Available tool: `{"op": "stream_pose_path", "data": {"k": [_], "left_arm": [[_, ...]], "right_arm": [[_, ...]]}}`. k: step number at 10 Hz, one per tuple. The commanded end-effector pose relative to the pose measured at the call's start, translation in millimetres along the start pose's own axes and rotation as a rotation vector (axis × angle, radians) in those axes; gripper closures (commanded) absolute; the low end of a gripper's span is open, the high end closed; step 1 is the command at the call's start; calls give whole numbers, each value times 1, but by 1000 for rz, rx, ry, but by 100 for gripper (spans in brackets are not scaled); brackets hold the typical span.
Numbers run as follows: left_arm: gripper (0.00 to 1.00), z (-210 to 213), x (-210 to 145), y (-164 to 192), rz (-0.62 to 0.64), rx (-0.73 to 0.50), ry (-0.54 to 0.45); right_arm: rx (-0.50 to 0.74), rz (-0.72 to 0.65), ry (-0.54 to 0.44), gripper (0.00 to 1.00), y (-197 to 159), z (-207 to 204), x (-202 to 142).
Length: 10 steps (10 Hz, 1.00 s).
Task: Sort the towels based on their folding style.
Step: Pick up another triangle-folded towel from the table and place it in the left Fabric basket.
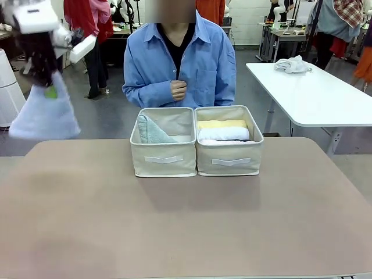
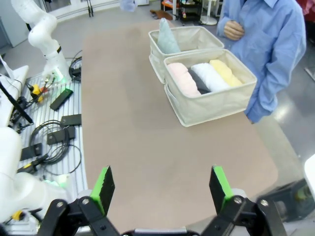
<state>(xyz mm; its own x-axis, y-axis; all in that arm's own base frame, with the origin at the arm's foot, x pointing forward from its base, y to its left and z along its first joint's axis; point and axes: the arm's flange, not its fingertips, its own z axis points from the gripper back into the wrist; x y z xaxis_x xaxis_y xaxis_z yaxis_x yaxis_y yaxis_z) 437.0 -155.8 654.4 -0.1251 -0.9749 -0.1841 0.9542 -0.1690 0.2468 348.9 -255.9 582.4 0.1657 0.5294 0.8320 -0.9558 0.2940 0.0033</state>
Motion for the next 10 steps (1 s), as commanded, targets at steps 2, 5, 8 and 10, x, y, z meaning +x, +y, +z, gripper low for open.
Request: {"op": "stream_pose_path", "data": {"k": [2,5,8,10], "left_arm": [[83,52,77,56,-97,173,152],[83,46,143,110,-190,201,164],[83,33,176,144,-88,172,62],[83,27,188,154,-40,145,15]], "right_arm": [[5,12,-11,0,-1,2,0],[5,12,-11,0,-1,2,0],[5,12,-11,0,-1,2,0],[5,12,-11,0,-1,2,0]]}}
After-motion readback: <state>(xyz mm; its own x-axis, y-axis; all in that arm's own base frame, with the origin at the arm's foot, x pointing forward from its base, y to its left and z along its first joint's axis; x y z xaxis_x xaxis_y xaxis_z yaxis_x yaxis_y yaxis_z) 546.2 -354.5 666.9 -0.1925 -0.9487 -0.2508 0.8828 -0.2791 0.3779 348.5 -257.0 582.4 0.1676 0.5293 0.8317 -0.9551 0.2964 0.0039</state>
